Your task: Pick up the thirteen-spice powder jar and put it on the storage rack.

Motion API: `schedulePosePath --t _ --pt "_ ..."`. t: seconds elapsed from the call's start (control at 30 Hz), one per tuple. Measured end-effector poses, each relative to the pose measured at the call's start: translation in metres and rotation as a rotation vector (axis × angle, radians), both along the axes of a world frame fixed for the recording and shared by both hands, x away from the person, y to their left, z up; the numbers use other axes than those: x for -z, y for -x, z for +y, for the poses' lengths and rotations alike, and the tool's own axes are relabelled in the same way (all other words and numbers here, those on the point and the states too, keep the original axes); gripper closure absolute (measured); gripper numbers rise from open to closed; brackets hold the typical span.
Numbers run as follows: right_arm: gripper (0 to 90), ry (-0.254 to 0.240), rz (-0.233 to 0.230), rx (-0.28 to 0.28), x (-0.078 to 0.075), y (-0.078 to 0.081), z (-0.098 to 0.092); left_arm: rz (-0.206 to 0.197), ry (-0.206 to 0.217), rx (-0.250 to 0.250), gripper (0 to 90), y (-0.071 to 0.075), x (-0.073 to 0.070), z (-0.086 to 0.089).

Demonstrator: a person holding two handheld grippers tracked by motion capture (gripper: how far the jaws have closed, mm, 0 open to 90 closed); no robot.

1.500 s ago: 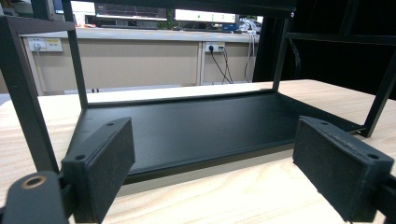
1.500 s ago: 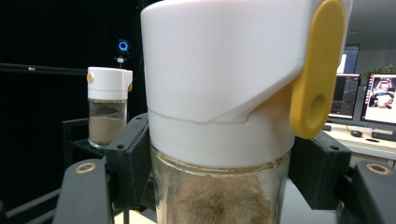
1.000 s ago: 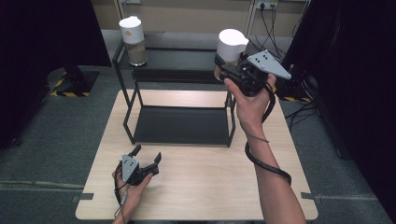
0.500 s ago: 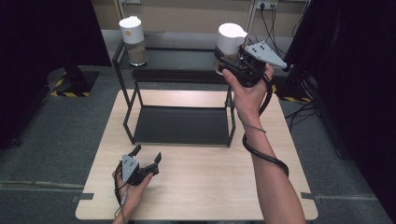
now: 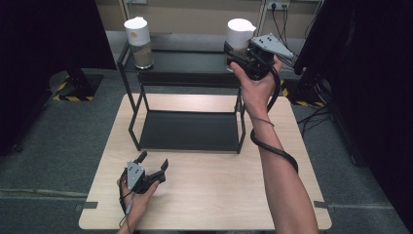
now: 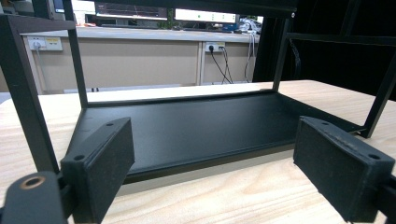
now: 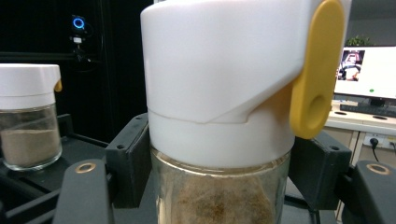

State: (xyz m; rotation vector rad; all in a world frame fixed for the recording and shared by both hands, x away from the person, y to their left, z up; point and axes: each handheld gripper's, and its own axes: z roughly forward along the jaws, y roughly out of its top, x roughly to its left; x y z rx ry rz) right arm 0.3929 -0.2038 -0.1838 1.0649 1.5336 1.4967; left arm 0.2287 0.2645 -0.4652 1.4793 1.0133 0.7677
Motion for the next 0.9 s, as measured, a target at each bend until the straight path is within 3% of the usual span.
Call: schedulePosePath --t 0.57,0.9 --pt "30.7 -0.009 0.051 0.029 0.009 -0.026 0.004 -0.003 -0.001 -0.002 12.0 0.000 0.000 -0.001" --pt "30.7 0.001 0.047 0.039 0.009 -0.036 0.007 -0.004 -0.001 -0.001 12.1 0.001 0.001 -0.001"
